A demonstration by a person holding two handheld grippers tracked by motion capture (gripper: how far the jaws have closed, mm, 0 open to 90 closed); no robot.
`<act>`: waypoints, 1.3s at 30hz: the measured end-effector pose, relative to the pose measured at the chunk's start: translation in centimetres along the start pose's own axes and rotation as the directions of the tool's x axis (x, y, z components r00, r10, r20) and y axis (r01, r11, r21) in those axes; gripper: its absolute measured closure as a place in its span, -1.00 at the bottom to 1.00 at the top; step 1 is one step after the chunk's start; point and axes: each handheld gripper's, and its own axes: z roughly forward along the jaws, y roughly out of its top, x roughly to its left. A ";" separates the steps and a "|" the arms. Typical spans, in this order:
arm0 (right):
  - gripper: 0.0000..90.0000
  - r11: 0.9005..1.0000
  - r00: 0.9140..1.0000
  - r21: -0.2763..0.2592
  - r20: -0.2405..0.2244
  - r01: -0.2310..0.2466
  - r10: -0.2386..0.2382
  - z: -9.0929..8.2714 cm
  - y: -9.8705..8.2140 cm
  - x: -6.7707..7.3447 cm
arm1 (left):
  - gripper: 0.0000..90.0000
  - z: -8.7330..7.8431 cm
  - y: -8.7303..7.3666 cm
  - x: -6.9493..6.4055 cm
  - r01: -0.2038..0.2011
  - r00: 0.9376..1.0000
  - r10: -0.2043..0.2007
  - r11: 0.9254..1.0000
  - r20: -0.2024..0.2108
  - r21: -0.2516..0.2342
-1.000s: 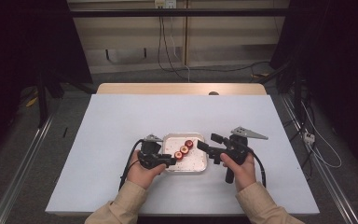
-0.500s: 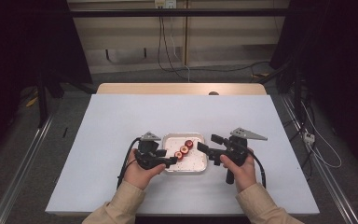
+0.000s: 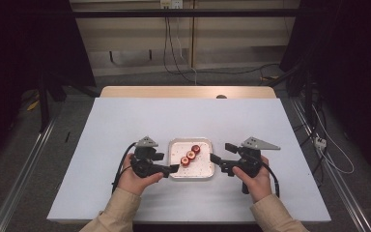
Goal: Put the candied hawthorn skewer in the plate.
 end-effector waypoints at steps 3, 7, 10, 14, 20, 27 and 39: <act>-0.61 1.000 1.000 0.001 0.011 0.014 -0.014 -0.6 -0.3 -0.4 | -0.58 -0.7 -0.4 0.3 -0.015 1.000 0.015 1.000 -0.001 -0.013; -0.61 1.000 1.000 -0.005 0.018 0.011 -0.011 -1.4 -0.8 -1.0 | -0.63 -1.3 -0.9 0.7 -0.018 1.000 0.018 1.000 0.004 -0.006; -0.61 1.000 1.000 -0.012 0.027 0.008 -0.007 -2.1 -1.2 -1.4 | -0.66 -1.8 -1.2 1.0 -0.022 1.000 0.022 1.000 0.003 -0.005; -0.61 1.000 0.999 -0.001 0.038 0.025 -0.025 -2.7 -1.6 -1.7 | -0.70 -2.7 -1.5 1.5 -0.017 1.000 0.017 0.999 -0.003 -0.043; -0.61 0.999 0.997 0.010 0.057 0.051 -0.052 -3.4 -2.2 -2.0 | -0.71 -3.8 -2.2 2.4 -0.005 1.000 0.003 0.999 -0.027 -0.048; -0.61 0.998 0.996 0.013 0.065 0.055 -0.056 -3.8 -2.6 -2.1 | -0.74 -5.2 -2.9 3.5 0.002 1.000 -0.004 0.997 -0.028 -0.075; -0.62 0.999 0.997 -0.003 0.060 0.047 -0.046 -4.5 -3.3 -2.5 | -0.79 -6.2 -4.2 5.1 0.013 0.995 -0.022 0.996 -0.096 -0.090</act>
